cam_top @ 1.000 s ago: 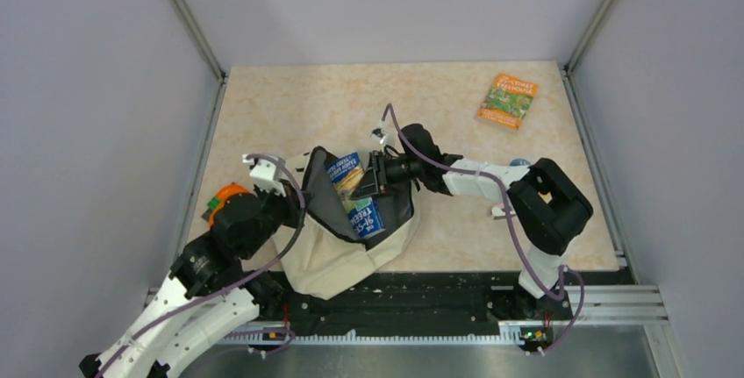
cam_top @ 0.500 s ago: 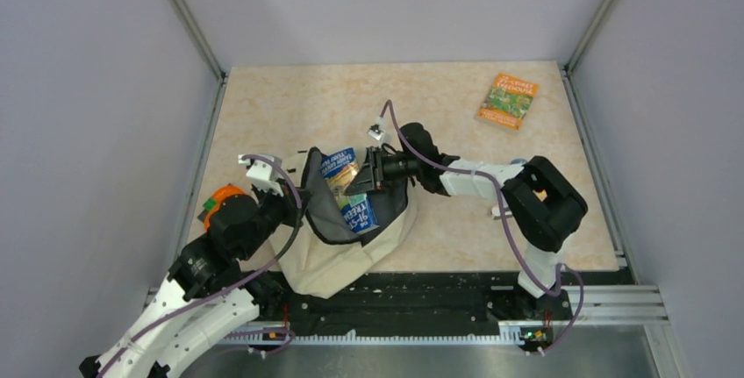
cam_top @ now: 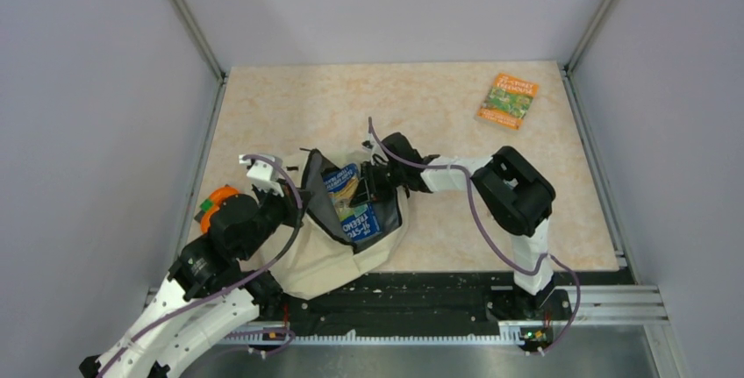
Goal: Pack the student bag
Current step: Place the book in the student bag.
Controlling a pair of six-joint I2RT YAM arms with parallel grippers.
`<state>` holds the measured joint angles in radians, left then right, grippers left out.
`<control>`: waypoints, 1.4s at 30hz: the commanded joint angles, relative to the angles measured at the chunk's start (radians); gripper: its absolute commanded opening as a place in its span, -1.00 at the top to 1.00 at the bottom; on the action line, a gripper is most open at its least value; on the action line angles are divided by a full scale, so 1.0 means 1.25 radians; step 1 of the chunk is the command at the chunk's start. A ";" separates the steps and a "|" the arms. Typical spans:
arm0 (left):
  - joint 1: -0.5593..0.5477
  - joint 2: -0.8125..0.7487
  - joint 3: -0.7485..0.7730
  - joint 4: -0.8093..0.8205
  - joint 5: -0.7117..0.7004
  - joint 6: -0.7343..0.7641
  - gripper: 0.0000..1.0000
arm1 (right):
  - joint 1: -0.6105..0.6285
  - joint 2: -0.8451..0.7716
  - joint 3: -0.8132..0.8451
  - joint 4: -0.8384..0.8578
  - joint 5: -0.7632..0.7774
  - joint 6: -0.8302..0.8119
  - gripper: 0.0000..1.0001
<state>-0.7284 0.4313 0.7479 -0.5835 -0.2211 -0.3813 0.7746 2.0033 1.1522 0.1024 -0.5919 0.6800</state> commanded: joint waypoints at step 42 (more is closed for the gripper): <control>0.001 0.071 -0.025 0.166 0.084 0.041 1.00 | 0.054 -0.075 -0.020 -0.029 0.317 -0.052 1.00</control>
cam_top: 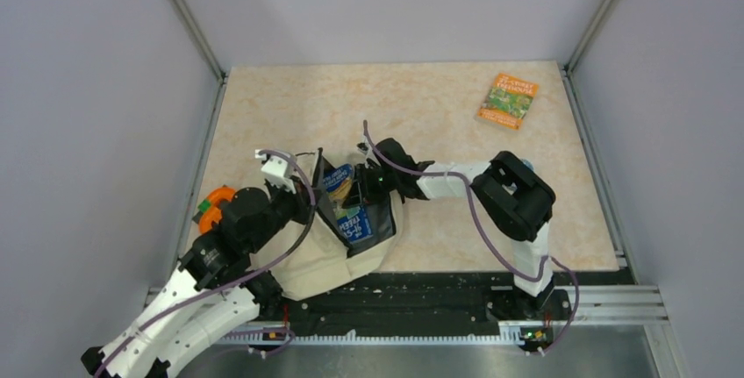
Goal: Pack the student bag
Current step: Place the book in the student bag.
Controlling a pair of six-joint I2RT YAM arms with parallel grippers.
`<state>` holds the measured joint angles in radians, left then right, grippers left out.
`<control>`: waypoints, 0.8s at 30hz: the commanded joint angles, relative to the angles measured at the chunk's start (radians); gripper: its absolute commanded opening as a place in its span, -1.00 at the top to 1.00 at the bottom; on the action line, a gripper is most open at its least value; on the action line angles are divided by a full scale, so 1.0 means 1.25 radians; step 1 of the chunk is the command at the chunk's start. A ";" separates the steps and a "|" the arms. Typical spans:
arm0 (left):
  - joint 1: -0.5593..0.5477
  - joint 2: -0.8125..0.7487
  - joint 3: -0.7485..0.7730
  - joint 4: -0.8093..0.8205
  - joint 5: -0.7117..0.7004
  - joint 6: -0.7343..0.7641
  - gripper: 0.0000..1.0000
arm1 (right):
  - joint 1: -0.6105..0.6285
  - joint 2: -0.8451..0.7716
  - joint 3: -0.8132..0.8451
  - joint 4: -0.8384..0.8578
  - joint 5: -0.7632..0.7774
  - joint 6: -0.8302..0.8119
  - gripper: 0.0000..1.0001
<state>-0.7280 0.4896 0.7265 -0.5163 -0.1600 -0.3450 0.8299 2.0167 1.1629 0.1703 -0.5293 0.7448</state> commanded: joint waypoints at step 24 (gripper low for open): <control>0.021 0.450 0.211 0.201 0.420 0.100 1.00 | -0.149 -0.622 -0.325 -0.319 0.560 -0.151 1.00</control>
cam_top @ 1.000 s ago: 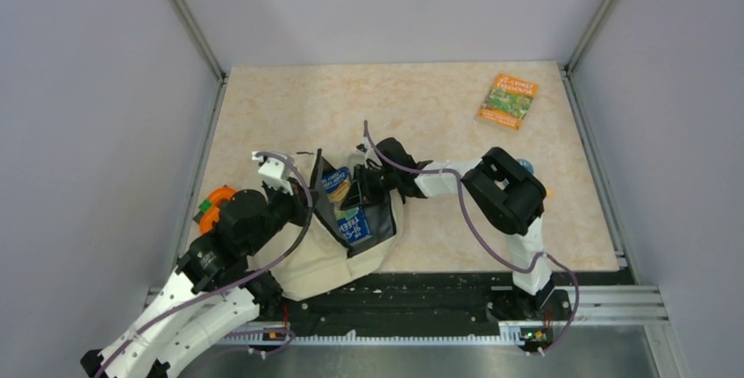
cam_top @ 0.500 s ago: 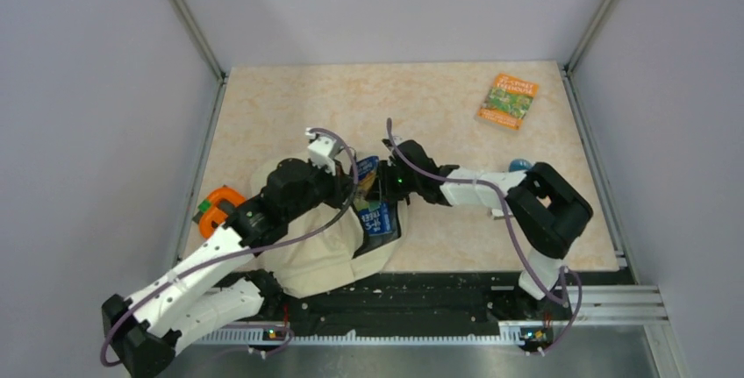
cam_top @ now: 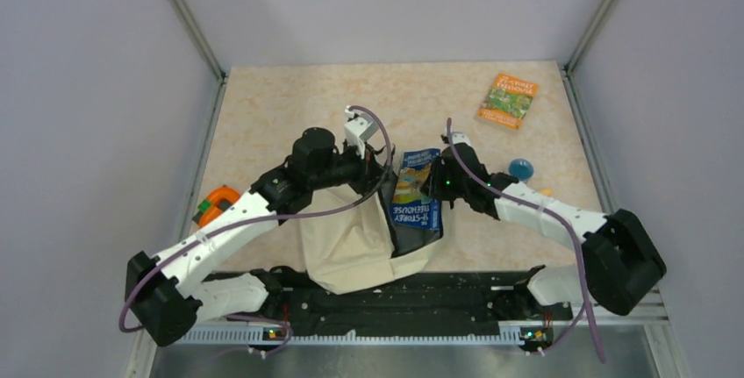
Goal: Pack the student bag
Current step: Place the book in the student bag.
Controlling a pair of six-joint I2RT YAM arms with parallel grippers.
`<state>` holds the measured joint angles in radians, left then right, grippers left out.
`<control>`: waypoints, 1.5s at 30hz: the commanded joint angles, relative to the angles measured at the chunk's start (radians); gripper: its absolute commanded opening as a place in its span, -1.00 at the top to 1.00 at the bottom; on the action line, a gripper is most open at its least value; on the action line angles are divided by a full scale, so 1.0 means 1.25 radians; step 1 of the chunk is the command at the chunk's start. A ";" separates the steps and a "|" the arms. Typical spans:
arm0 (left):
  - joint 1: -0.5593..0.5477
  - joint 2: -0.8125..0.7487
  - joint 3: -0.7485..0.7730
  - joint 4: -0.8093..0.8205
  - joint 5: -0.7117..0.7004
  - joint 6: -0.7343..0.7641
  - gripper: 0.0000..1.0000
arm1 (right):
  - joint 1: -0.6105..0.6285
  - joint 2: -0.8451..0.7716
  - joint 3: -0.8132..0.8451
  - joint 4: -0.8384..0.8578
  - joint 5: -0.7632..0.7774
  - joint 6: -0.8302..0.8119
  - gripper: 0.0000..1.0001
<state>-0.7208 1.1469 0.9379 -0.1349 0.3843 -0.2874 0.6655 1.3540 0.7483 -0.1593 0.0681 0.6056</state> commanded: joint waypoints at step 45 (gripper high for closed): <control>0.053 -0.232 0.178 -0.458 -0.065 0.110 1.00 | 0.153 -0.154 -0.263 0.635 -0.061 0.441 1.00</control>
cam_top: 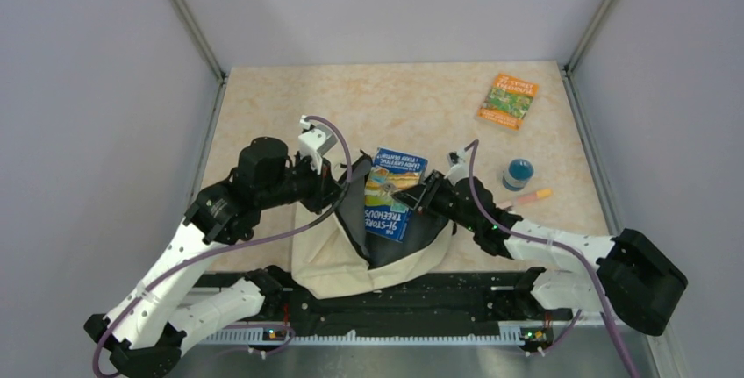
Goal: Pack the student bag
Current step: Place the book in the student bag.
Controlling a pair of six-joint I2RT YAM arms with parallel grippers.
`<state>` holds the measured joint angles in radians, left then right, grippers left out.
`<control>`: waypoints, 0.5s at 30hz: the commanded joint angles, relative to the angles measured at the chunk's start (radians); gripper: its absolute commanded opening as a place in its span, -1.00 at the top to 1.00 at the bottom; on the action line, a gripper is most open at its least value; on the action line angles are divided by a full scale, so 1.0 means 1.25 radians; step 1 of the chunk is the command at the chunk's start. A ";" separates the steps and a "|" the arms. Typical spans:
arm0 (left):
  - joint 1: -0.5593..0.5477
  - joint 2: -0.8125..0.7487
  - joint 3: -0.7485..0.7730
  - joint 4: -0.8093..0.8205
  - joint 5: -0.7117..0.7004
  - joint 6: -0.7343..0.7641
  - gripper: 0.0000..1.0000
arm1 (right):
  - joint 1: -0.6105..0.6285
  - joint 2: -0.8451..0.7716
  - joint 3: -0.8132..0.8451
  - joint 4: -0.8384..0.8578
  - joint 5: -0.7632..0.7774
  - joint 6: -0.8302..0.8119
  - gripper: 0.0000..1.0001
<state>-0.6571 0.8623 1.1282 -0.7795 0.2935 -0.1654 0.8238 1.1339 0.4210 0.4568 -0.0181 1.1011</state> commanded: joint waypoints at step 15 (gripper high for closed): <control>0.001 -0.010 0.009 0.120 0.003 0.011 1.00 | 0.103 0.152 0.013 0.132 -0.064 0.031 1.00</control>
<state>-0.6563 0.8745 1.1275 -0.7391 0.2935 -0.1616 0.9184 1.3201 0.4038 0.5415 -0.0616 1.1618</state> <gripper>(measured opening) 0.037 0.267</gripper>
